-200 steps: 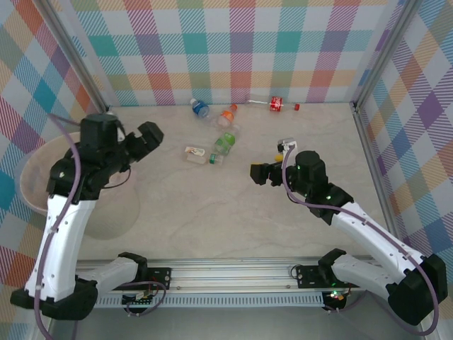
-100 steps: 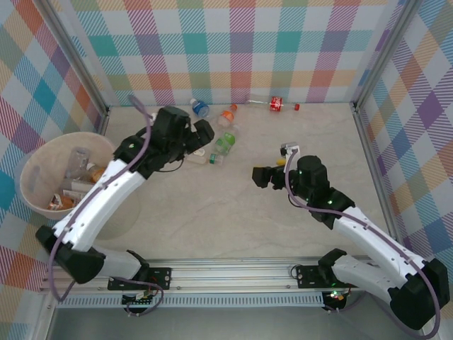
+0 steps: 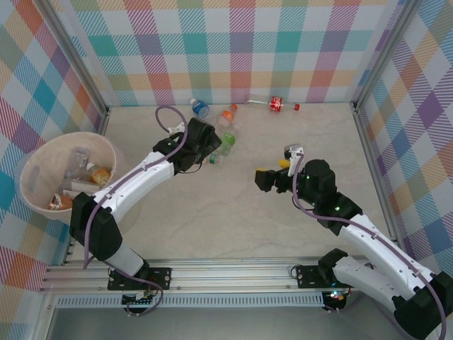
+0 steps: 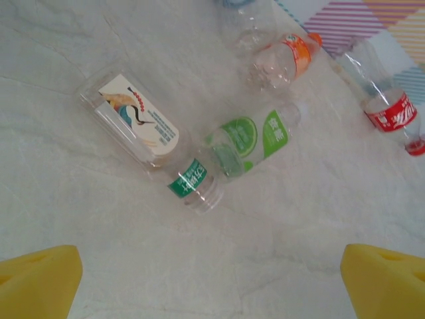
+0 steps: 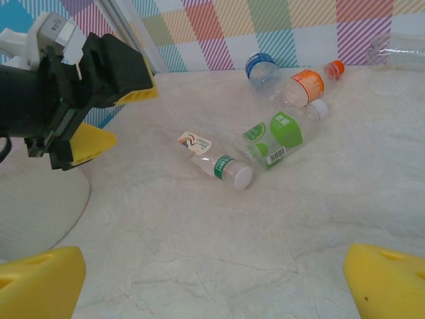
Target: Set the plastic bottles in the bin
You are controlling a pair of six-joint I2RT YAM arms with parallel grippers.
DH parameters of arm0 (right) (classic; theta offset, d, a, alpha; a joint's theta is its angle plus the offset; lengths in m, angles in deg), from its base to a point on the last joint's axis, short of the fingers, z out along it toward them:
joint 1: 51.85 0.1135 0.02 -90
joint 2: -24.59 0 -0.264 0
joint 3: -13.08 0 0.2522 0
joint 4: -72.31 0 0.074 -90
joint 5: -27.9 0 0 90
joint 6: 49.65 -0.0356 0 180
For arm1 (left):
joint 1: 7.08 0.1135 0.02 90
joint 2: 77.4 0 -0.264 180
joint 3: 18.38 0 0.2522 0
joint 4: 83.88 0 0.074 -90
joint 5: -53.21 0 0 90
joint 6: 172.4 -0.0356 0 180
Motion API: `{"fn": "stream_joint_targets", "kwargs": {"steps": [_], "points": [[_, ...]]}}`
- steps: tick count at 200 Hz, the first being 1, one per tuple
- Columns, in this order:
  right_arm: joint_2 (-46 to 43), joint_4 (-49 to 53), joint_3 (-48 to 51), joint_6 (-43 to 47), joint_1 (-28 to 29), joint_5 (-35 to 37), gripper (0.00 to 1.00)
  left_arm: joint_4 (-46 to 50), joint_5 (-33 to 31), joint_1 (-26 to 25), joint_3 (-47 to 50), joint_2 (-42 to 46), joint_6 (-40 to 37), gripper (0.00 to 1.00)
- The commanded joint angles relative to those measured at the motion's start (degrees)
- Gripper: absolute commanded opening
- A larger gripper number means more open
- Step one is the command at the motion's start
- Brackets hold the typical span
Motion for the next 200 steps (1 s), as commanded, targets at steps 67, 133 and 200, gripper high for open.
{"fn": "stream_joint_targets", "kwargs": {"steps": [67, 133, 200], "points": [[-0.9, 3.7, -0.8, 1.7, 0.0, -0.6, 1.0, 1.2, -4.3, 4.9, -1.8, -13.0, 12.6, 1.0], [-4.1, 7.1, -1.0, 2.2, 0.0, 1.8, 1.0, 10.3, -6.5, 6.5, -14.3, -24.8, 16.7, 1.0], [-6.6, 9.2, -1.3, 3.0, 0.0, 3.4, 1.0, 15.8, -6.1, 7.8, -23.3, -34.6, 16.2, 1.0]]}}
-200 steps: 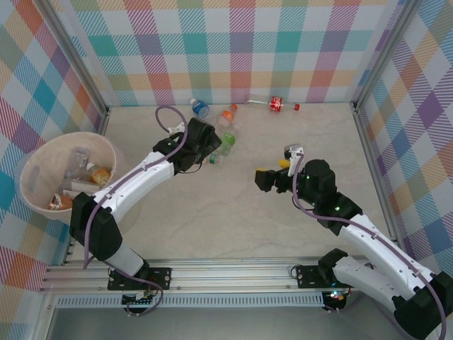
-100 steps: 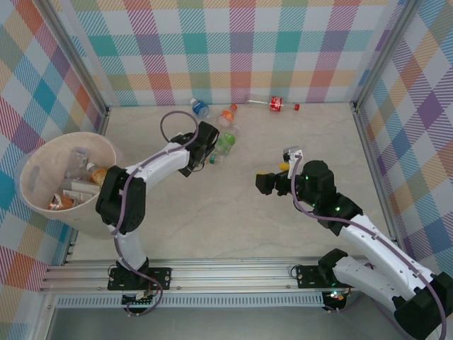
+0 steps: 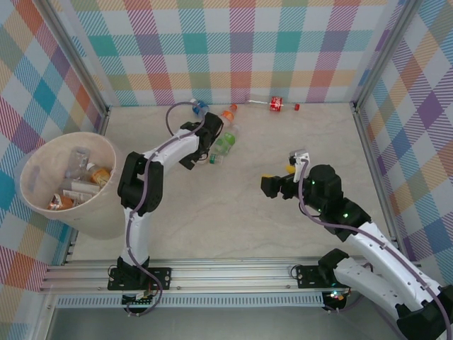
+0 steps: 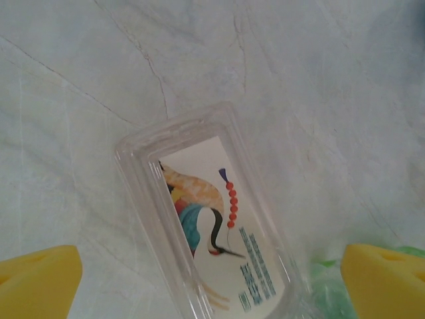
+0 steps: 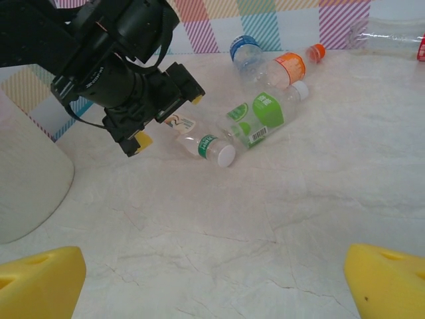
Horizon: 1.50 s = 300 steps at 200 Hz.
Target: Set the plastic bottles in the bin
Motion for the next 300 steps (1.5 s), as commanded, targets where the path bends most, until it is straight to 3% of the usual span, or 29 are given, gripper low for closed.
{"fn": "stream_joint_targets", "kwargs": {"steps": [1, 39, 86, 132, 184, 254, 300], "points": [[-1.1, 1.1, -1.3, 1.2, 0.0, 1.0, 1.0, 4.1, -0.6, 0.8, -2.6, -3.0, 0.4, 1.0], [-1.7, 2.2, -1.5, 1.1, 0.0, 1.1, 1.0, 4.0, 0.5, 1.3, -4.9, -6.5, -2.1, 0.96], [-1.6, 2.2, -1.4, 1.0, 0.0, 1.2, 1.0, 0.4, 0.5, 1.6, -1.4, -5.4, -3.9, 0.75], [-0.9, 1.5, -1.2, 0.9, 0.0, 1.0, 1.0, -3.4, -0.8, 1.8, 3.7, 0.6, -11.6, 0.63], [1.3, -0.5, -1.0, 0.2, 0.0, -0.2, 1.0, -10.6, -0.6, 1.7, 13.2, 10.3, -20.8, 0.57], [4.2, -3.2, -1.2, 0.5, 0.0, -1.2, 1.0, -15.7, 3.6, 1.0, 21.0, 25.0, -27.6, 0.54], [5.9, -5.0, -1.4, 0.5, 0.1, -1.3, 1.0, -13.1, 6.5, 0.9, 20.6, 33.2, -30.0, 0.54]]}}
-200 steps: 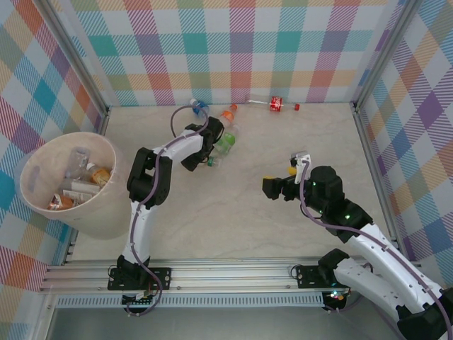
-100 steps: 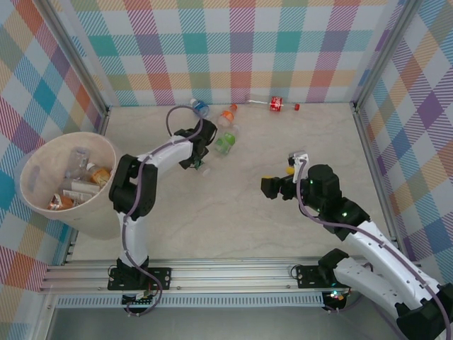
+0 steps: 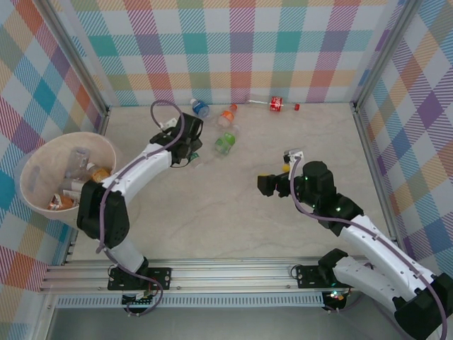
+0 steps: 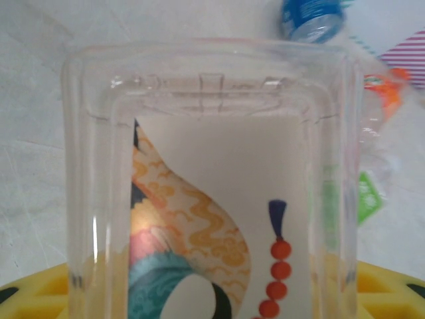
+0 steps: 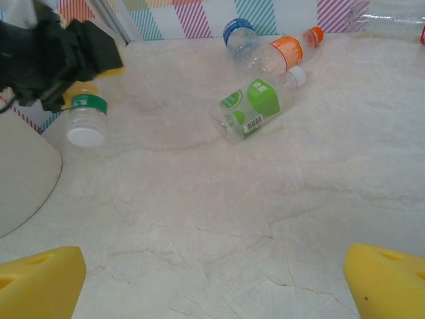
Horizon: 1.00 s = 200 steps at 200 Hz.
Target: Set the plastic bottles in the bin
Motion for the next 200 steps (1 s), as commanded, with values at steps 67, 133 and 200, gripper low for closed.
{"fn": "stream_joint_targets", "kwargs": {"steps": [67, 133, 200], "points": [[1.2, -3.6, -1.3, 0.3, 0.0, -0.8, 1.0, 4.1, 5.3, -0.1, -3.2, 17.0, -9.1, 0.54], [2.7, -4.7, -1.3, -0.1, 0.0, -0.9, 1.0, 12.8, 6.7, 0.4, -11.5, 22.7, -16.0, 0.54], [3.6, -4.7, -1.8, -0.2, 0.0, -0.9, 1.0, 23.7, -11.1, 1.0, -19.1, 27.3, -20.9, 0.54]]}}
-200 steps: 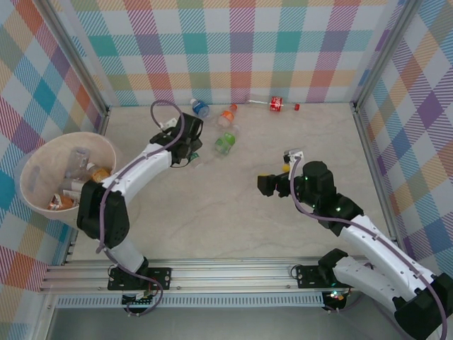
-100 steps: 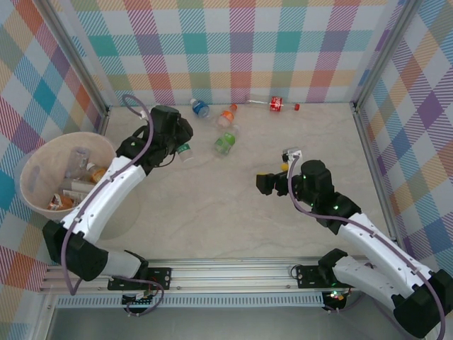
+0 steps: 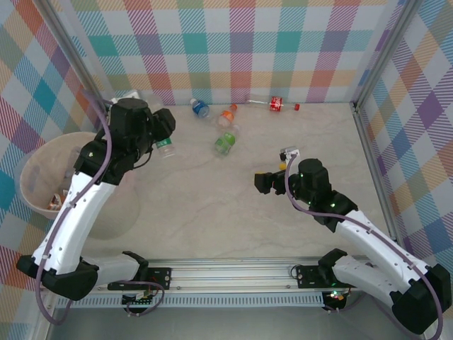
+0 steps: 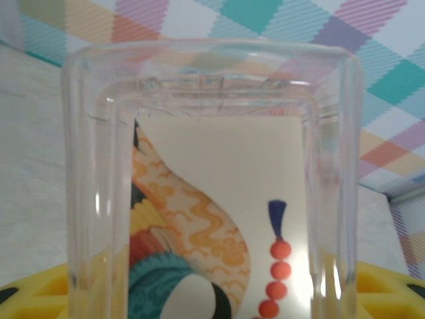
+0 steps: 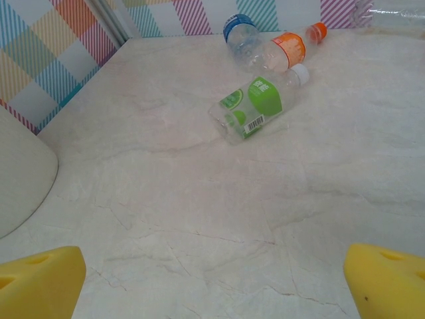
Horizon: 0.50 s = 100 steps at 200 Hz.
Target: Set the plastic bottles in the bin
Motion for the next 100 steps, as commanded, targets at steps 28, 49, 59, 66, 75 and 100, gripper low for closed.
{"fn": "stream_joint_targets", "kwargs": {"steps": [28, 49, 59, 66, 75, 100], "points": [[0.9, -2.2, -2.0, -0.1, 0.0, -0.9, 1.0, 9.1, -27.4, 1.1, -3.3, 5.2, -7.5, 0.53], [2.0, -3.0, -2.1, -0.4, 0.0, -1.1, 1.0, 6.0, -35.8, 3.2, 0.8, 7.8, -11.5, 0.53], [2.7, -3.2, -2.5, -0.5, 0.0, -1.5, 1.0, 5.3, -36.8, 5.3, 1.8, 8.8, -13.0, 0.53], [3.1, -3.2, -2.8, -0.6, 0.0, -1.7, 1.0, 5.6, -36.7, 7.2, 1.9, 9.1, -13.6, 0.53], [3.7, -3.3, -3.3, -0.6, 0.0, -1.9, 1.0, 6.4, -35.6, 10.4, 1.7, 9.5, -14.2, 0.53], [5.1, -4.5, -3.6, -0.1, 0.0, -2.1, 1.0, 9.0, -29.5, 19.5, 1.6, 10.3, -14.7, 0.54]]}}
